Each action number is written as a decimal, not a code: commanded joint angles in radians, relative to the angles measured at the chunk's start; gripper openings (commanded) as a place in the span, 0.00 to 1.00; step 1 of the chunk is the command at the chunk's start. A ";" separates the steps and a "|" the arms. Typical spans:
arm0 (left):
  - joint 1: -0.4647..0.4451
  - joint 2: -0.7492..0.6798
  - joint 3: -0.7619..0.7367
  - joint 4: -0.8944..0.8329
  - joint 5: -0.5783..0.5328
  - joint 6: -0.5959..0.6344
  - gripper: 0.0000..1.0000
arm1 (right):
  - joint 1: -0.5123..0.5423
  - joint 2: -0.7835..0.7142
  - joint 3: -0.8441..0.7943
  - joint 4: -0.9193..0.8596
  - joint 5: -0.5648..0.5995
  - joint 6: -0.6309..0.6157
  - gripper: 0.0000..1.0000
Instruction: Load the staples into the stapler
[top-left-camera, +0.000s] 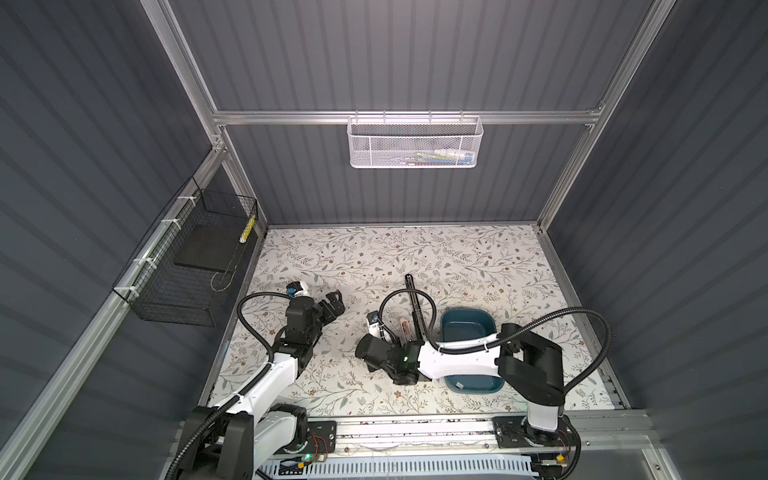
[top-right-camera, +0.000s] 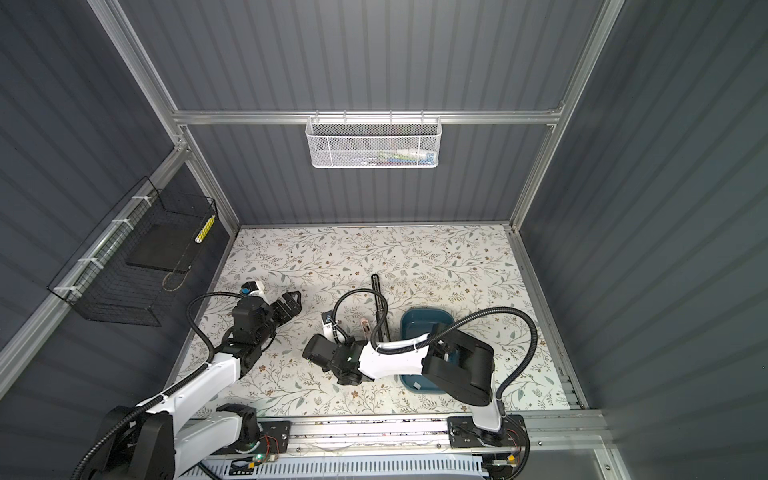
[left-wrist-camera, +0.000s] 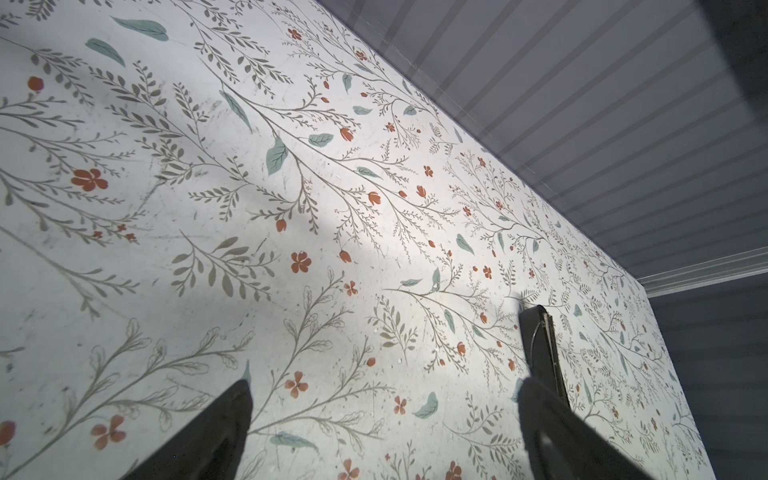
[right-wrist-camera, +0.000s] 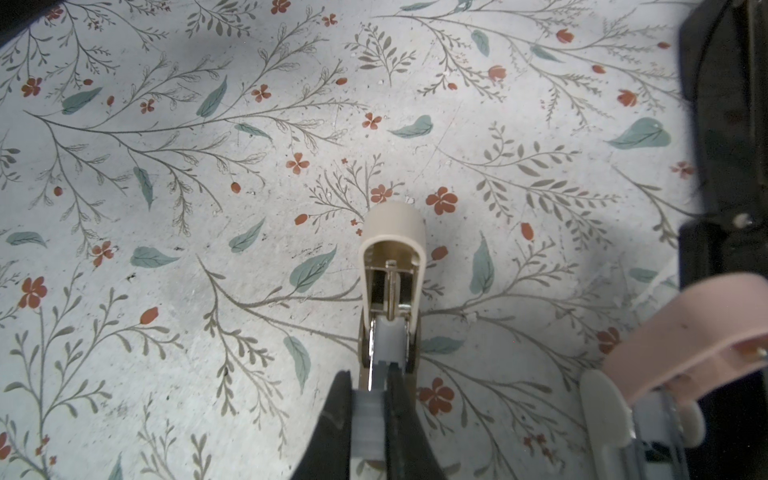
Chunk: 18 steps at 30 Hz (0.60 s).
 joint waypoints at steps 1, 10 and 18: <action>0.002 -0.002 -0.004 0.024 0.011 0.017 1.00 | -0.003 0.020 0.018 -0.018 0.021 0.012 0.10; 0.002 -0.002 -0.005 0.025 0.011 0.016 1.00 | -0.003 0.024 0.020 -0.032 0.032 0.015 0.10; 0.002 0.001 -0.005 0.029 0.014 0.015 1.00 | -0.004 0.008 0.019 -0.036 0.034 0.011 0.10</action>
